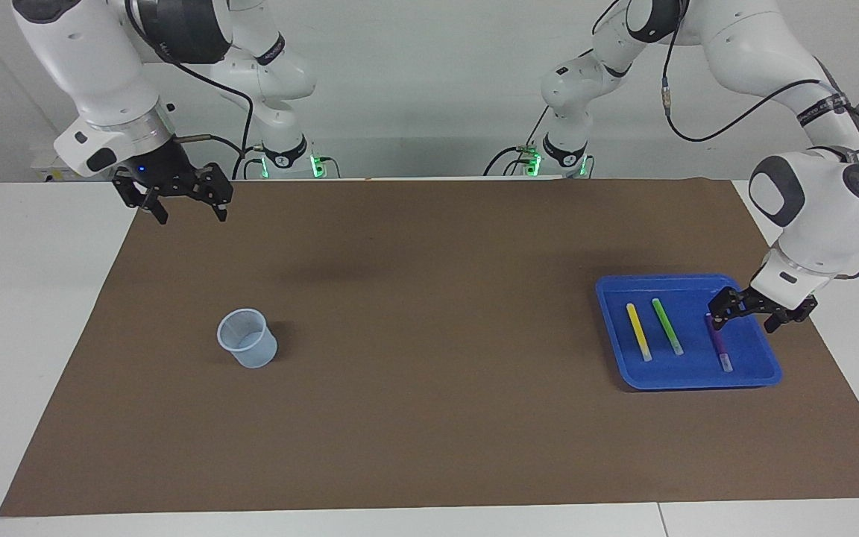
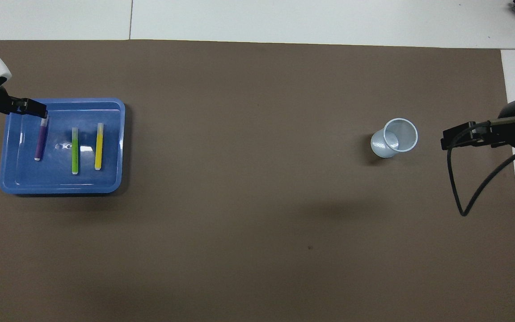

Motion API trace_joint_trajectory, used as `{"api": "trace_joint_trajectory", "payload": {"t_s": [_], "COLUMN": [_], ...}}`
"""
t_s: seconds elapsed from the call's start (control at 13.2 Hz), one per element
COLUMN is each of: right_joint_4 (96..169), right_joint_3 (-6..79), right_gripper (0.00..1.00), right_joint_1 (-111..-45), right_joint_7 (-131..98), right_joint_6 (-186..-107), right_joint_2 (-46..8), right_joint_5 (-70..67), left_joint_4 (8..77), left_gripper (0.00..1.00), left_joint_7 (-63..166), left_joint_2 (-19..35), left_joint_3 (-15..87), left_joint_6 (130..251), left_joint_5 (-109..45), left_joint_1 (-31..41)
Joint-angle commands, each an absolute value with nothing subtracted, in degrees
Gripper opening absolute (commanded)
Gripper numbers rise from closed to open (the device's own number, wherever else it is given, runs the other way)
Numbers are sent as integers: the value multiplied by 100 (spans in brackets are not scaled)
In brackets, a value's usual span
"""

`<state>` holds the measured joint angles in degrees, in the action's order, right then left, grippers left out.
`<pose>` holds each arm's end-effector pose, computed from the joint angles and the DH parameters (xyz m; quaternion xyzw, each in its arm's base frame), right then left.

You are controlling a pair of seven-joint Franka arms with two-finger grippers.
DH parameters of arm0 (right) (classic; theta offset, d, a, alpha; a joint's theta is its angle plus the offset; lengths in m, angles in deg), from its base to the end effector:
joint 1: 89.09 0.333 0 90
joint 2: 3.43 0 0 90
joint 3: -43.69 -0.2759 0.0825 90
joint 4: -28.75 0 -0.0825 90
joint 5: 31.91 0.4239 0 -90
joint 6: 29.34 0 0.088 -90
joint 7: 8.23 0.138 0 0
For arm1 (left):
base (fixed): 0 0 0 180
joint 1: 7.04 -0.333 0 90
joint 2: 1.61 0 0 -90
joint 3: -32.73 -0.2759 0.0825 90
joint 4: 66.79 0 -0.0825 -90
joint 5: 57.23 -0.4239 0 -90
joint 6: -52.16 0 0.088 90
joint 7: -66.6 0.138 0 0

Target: Right arm passes pens to left for tray arrangement

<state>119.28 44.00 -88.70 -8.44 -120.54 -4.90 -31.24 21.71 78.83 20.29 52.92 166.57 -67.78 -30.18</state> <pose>0.6021 0.0025 0.5351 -1.0000 -0.0024 0.0070 0.0058 0.6992 0.0740 0.3703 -0.9936 0.1001 -0.0441 0.0277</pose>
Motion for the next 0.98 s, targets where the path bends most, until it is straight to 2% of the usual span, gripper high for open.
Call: {"api": "trace_joint_trajectory", "payload": {"t_s": [0.0, 0.38, 0.53, 0.91], "right_joint_4": [12121, 12094, 12103, 12103], "right_joint_3": [4378, 4369, 4369, 4369], "right_gripper": [100, 100, 100, 100], "right_joint_1": [-9031, -9067, -9058, -9049], "right_joint_7": [-876, -885, -885, -885], "right_joint_6": [-12163, -12163, -12163, -12154], "right_joint_2": [-343, -360, -351, -351], "right_joint_5": [-3033, -3033, -3033, -3033], "left_joint_4": [2173, 2023, 2040, 2452], "left_gripper": [100, 100, 100, 100], "left_joint_7": [7829, 7635, 7626, 7389], "left_joint_2": [1477, 351, -97, -415], "left_joint_3": [5233, 5154, 5189, 5198], "left_joint_6": [16021, 14579, 14287, 14548], "left_joint_5": [-6690, -5479, -5460, -5460], "left_joint_1": [-2822, -2874, -2796, -2787]}}
